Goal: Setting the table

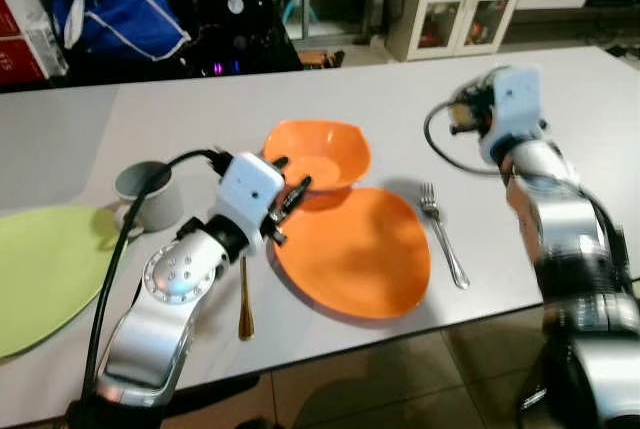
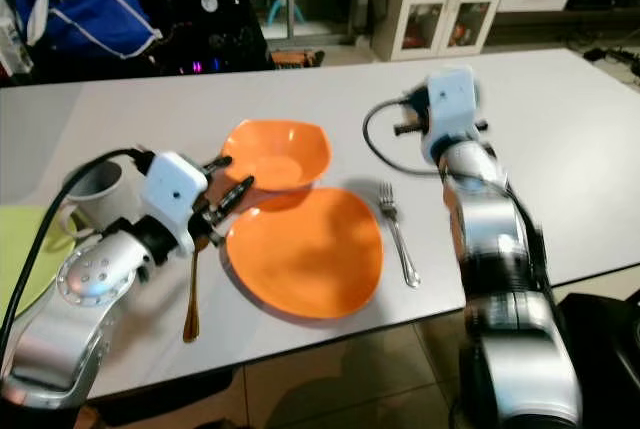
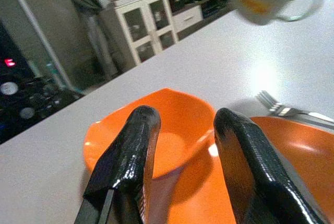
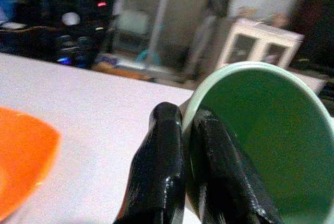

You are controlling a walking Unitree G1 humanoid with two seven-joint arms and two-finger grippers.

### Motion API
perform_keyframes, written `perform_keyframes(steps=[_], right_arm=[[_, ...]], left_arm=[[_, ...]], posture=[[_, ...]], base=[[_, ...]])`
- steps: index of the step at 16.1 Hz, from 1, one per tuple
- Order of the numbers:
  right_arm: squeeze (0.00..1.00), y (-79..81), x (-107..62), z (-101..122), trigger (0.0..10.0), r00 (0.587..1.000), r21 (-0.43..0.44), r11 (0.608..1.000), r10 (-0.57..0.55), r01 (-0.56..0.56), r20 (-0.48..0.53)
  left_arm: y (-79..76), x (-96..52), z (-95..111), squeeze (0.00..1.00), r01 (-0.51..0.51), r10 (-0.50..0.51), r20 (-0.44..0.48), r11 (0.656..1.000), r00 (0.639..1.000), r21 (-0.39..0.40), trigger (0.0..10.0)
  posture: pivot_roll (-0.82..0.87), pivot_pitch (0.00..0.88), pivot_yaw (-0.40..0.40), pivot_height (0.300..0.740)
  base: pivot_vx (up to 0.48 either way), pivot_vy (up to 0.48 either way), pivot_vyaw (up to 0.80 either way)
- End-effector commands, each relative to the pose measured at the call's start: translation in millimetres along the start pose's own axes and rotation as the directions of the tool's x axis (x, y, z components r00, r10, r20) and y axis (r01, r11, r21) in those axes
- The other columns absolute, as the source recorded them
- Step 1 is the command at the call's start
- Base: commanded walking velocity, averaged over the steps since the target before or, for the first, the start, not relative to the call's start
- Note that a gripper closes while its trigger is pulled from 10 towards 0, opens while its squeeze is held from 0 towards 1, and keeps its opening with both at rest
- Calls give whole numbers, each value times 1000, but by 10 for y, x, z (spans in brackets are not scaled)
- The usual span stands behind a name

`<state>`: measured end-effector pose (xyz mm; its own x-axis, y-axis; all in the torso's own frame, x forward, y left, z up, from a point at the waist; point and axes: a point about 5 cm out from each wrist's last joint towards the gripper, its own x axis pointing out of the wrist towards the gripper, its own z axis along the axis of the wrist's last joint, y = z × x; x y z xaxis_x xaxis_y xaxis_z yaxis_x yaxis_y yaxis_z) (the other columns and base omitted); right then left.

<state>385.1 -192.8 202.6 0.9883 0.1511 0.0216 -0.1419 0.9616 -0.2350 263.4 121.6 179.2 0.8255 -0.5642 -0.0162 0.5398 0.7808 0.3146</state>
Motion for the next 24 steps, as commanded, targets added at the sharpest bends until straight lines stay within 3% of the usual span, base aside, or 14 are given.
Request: perform_keyframes(steps=[1,3,8,12,19,22,24], right_arm=[[0,1,51,-30,10000,998,-3,998,67,-67,-14],[0,36,128,-101,10000,973,-87,973,205,-214,-103],[0,26,138,-234,10000,948,-163,946,244,-279,-205],[0,25,153,-226,10000,937,-160,937,272,-310,-221],[0,124,148,-190,10000,836,-255,812,436,-525,-332],[0,173,134,-251,10000,815,-272,787,446,-554,-370],[0,199,127,-313,10000,822,-304,784,415,-540,-391]], left_arm=[[-46,-24,60,0,47,-48,14,999,999,3,10000],[-95,-49,115,0,82,-83,11,997,997,11,10000],[-121,-218,162,0,83,-83,-22,996,996,14,10000],[-135,-341,191,0,95,-94,-57,995,994,19,10000],[-252,-356,149,0,141,-139,-98,990,985,7,10000],[-260,-384,155,0,140,-139,-103,990,985,6,10000],[-247,-415,158,0,137,-135,-112,991,985,10,10000]], posture=[[72,0,-14,740],[101,0,-16,740],[160,17,-17,740],[185,39,-15,740],[161,40,-15,740],[176,41,-22,740],[192,46,-25,740]], base=[[0,0,0],[0,0,0],[0,0,0],[0,0,0],[0,0,0],[0,0,0],[0,0,0]])
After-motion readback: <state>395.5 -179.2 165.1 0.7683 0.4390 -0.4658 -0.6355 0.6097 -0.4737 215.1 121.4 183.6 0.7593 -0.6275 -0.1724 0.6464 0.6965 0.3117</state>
